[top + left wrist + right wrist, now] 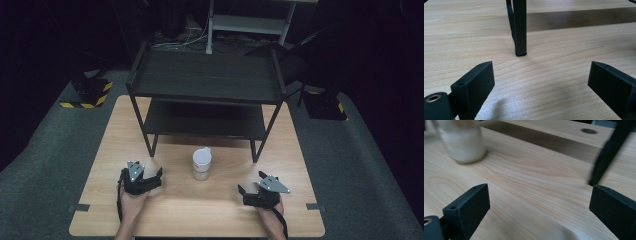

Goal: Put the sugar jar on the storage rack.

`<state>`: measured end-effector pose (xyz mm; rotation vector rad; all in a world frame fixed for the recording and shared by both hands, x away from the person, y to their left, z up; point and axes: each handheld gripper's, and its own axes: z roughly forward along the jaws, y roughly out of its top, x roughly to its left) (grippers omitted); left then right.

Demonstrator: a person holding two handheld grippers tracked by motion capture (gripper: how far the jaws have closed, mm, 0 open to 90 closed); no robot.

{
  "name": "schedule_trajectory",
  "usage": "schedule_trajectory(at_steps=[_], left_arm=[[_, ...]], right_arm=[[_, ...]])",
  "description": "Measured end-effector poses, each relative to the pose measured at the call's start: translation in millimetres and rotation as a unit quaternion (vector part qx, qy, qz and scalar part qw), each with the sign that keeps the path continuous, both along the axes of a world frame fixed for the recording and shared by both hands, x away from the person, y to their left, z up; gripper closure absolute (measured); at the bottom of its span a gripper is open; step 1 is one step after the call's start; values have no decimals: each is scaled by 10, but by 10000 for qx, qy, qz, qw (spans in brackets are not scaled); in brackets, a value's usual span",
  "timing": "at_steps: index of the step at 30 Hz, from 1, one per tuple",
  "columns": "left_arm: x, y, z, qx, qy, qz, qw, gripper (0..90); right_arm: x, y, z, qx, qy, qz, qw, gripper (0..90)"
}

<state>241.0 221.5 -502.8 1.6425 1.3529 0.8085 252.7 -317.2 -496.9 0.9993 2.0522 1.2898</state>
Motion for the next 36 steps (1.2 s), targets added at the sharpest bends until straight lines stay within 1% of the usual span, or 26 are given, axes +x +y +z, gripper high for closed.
schedule_trajectory(at_steps=[1, 2, 3, 4, 5, 6, 7, 9, 10, 11, 12, 13, 14, 15, 16, 17, 18, 19, 20, 23, 27, 28, 29, 30, 31, 36], left_arm=[[0, 0, 0, 0, 0, 0, 10000, 71], [-1, 2, 0, -10, 0, 2, 10000, 71], [-1, 2, 0, -10, 0, 2, 10000, 71], [-1, 3, 0, -15, -1, 1, 10000, 71], [-1, 6, 0, -25, -1, -2, 10000, 71], [-2, 17, -2, -68, -7, -5, 10000, 71], [-2, 17, -2, -68, -7, -5, 10000, 71], [-5, 29, -5, -113, -17, -16, 9999, 70], [-7, 33, -7, -129, -24, -22, 9999, 69], [-7, 33, -7, -129, -24, -22, 9999, 68], [-10, 38, -10, -159, -35, -22, 9999, 67], [-10, 38, -10, -159, -35, -22, 9999, 66], [-10, 43, -11, -176, -36, -28, 9998, 65], [-11, 45, -11, -186, -38, -28, 9998, 65], [-12, 48, -12, -192, -40, -32, 9998, 65], [-12, 48, -12, -192, -40, -32, 9998, 64], [-12, 48, -11, -189, -39, -35, 9998, 64], [-12, 48, -11, -189, -39, -35, 9998, 64], [-12, 46, -11, -184, -39, -35, 9998, 64], [-11, 46, -12, -180, -40, -39, 9998, 64], [-10, 43, -12, -172, -39, -38, 9998, 64], [-10, 44, -12, -174, -39, -38, 9998, 64], [-10, 44, -12, -174, -39, -38, 9998, 64], [-11, 44, -13, -177, -40, -38, 9998, 64], [-11, 44, -13, -177, -40, -38, 9998, 64], [-11, 47, -14, -199, -44, -34, 9998, 60]], right_arm=[[0, 0, 0, 0, 0, 0, 10000, 28], [23, 45, 3, 48, 22, 112, 9999, 28], [23, 45, 3, 48, 22, 112, 9999, 28], [47, 98, 8, 97, 35, 240, 9997, 28], [52, 112, 12, 102, 39, 275, 9996, 28], [70, 157, 24, 110, 26, 380, 9992, 28], [70, 157, 24, 110, 26, 380, 9992, 28], [103, 222, 51, 147, -4, 533, 9985, 28], [132, 276, 73, 214, -18, 638, 9977, 28], [132, 276, 73, 214, -18, 638, 9977, 28], [180, 337, 93, 292, -34, 782, 9965, 28], [180, 337, 93, 292, -34, 782, 9965, 28], [240, 422, 114, 316, -34, 931, 9951, 28], [240, 422, 114, 316, -34, 931, 9951, 28], [287, 509, 132, 303, -10, 1038, 9941, 28], [287, 509, 132, 303, -10, 1038, 9941, 28], [327, 588, 137, 308, -13, 1133, 9931, 25], [327, 588, 137, 308, -13, 1133, 9931, 25], [365, 661, 140, 321, -16, 1205, 9922, 22], [399, 719, 144, 319, -21, 1251, 9916, 21], [499, 852, 161, 306, 25, 1309, 9909, 21], [553, 910, 164, 282, 40, 1347, 9905, 21], [553, 910, 164, 282, 40, 1347, 9905, 21], [602, 963, 166, 274, 66, 1356, 9904, 21], [602, 963, 166, 274, 66, 1356, 9904, 21], [723, 1100, 162, 236, 126, 1334, 9907, 22]])
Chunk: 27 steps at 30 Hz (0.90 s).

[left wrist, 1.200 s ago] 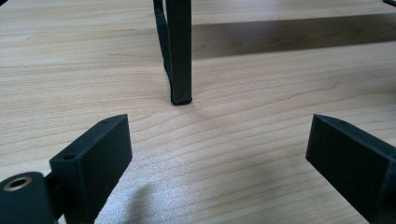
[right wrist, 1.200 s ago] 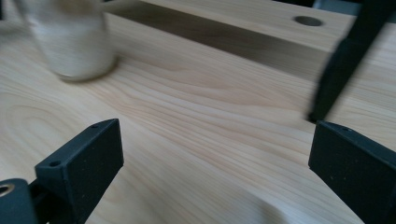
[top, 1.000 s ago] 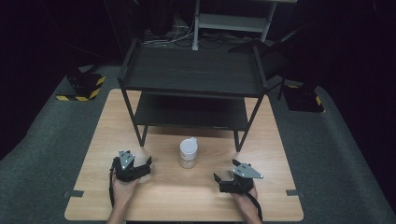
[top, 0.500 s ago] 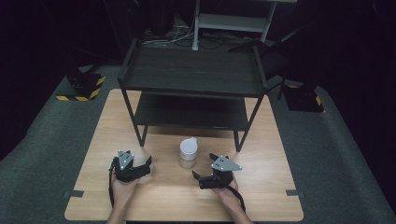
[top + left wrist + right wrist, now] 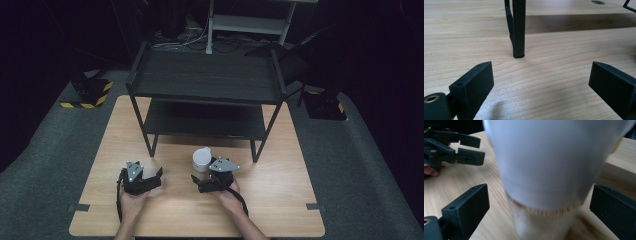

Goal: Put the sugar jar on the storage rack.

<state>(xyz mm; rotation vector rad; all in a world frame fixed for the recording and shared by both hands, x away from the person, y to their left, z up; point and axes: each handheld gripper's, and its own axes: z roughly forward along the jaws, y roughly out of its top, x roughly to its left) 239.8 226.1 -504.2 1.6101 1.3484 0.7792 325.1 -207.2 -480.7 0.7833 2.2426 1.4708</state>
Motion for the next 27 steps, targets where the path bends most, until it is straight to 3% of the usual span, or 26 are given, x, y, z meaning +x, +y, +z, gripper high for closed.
schedule_trajectory(at_steps=[11, 21, 22, 27], left_arm=[[-3, 6, -3, -32, -11, 12, 10000, 57], [-4, 21, -5, -95, -16, 0, 10000, 53], [-3, 18, -6, -86, -15, -1, 10000, 53], [-1, 13, -3, -59, -8, -3, 10000, 52]], right_arm=[[68, 110, -42, 47, -2, -17, 10000, 71], [26, 189, -47, -31, -169, -115, 9998, 249], [23, 175, -47, -6, -164, -167, 9997, 302], [15, 173, -50, 7, -170, -190, 9997, 303]])
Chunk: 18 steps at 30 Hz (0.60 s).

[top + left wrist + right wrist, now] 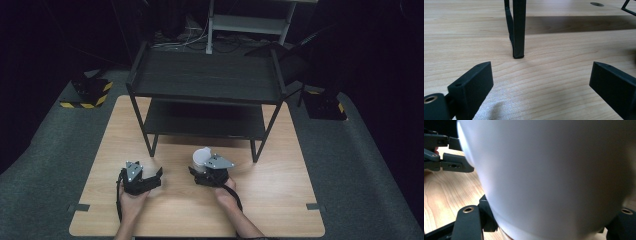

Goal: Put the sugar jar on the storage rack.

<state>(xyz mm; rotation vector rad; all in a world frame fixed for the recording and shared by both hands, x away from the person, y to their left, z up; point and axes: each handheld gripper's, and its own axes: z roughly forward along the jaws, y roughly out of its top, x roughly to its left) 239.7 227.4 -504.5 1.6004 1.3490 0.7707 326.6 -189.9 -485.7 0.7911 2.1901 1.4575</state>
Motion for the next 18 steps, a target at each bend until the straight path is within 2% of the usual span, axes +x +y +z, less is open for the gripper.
schedule_trajectory(at_steps=[18], left_arm=[[3, -6, -3, 12, -4, -6, 10000, 56]], right_arm=[[-10, -10, 23, -45, -3, 14, 10000, 305]])
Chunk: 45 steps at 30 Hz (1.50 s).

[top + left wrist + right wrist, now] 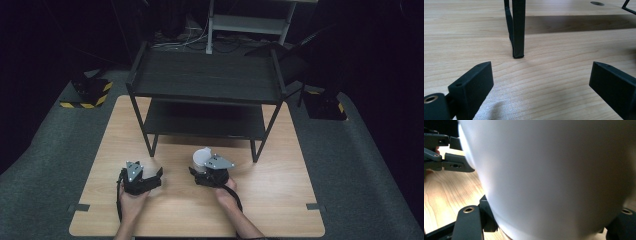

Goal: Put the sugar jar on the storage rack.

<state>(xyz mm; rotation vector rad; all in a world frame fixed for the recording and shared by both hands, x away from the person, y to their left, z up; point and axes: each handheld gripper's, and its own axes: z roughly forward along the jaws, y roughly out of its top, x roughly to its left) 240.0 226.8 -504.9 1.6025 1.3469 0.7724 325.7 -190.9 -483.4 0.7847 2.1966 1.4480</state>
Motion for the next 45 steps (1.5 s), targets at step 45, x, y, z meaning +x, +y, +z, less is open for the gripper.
schedule_trajectory(at_steps=[45], left_arm=[[5, 8, -1, -40, 12, -21, 10000, 61]], right_arm=[[-89, -511, 890, 140, -311, 601, 9976, 306]])
